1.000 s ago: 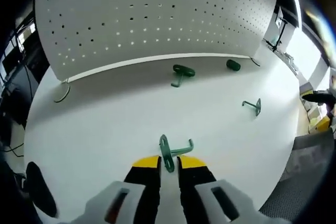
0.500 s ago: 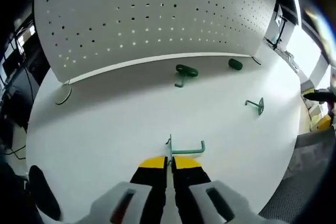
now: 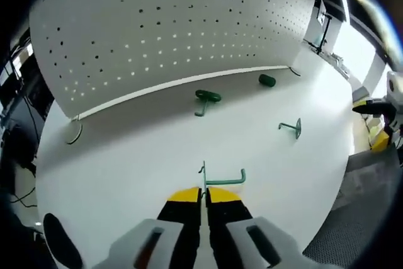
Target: Insert the hook assembly into the mounting plate slot until the hook locks in place.
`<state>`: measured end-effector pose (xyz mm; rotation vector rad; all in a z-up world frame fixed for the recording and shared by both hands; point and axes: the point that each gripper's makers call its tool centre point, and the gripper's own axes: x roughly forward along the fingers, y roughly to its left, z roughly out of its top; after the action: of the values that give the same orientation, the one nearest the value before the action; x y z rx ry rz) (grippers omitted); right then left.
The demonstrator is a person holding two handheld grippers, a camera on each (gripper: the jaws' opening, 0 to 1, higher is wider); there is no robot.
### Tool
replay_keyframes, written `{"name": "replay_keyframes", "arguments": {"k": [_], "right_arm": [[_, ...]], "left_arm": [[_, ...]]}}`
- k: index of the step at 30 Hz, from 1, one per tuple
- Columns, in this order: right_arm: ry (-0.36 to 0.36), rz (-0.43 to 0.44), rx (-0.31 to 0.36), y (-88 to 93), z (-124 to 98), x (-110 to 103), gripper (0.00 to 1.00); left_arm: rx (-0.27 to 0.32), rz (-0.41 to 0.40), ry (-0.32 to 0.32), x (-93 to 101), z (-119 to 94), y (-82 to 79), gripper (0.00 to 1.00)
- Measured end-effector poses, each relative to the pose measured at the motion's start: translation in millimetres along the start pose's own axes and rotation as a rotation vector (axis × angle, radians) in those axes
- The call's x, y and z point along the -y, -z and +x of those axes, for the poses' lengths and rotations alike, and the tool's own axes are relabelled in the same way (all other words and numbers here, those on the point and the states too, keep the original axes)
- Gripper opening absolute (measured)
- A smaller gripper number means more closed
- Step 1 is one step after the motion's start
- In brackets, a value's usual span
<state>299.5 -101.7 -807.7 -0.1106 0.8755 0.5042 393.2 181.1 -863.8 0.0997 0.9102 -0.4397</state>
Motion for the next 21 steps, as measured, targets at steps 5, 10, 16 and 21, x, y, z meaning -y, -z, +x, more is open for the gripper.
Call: {"name": "replay_keyframes", "arguments": {"k": [5, 10, 16, 21], "right_arm": [[-0.011, 0.013, 0.020, -4.6, 1.5, -2.3, 0.85], [-0.036, 0.024, 0.025, -7.7, 3.7, -6.1, 0.86], [-0.036, 0.023, 0.044, -17.7, 2.8, -2.8, 0.86], [-0.038, 0.041, 0.049, -21.8, 3.5, -0.1, 0.86]], "left_arm": [[0.008, 0.008, 0.013, 8.4, -13.9, -5.7, 0.02], [0.019, 0.008, 0.030, 18.7, -24.4, -9.6, 0.02], [0.042, 0.012, 0.047, 31.2, -33.2, -14.8, 0.02], [0.064, 0.009, 0.064, 39.9, -42.4, -24.0, 0.02]]}}
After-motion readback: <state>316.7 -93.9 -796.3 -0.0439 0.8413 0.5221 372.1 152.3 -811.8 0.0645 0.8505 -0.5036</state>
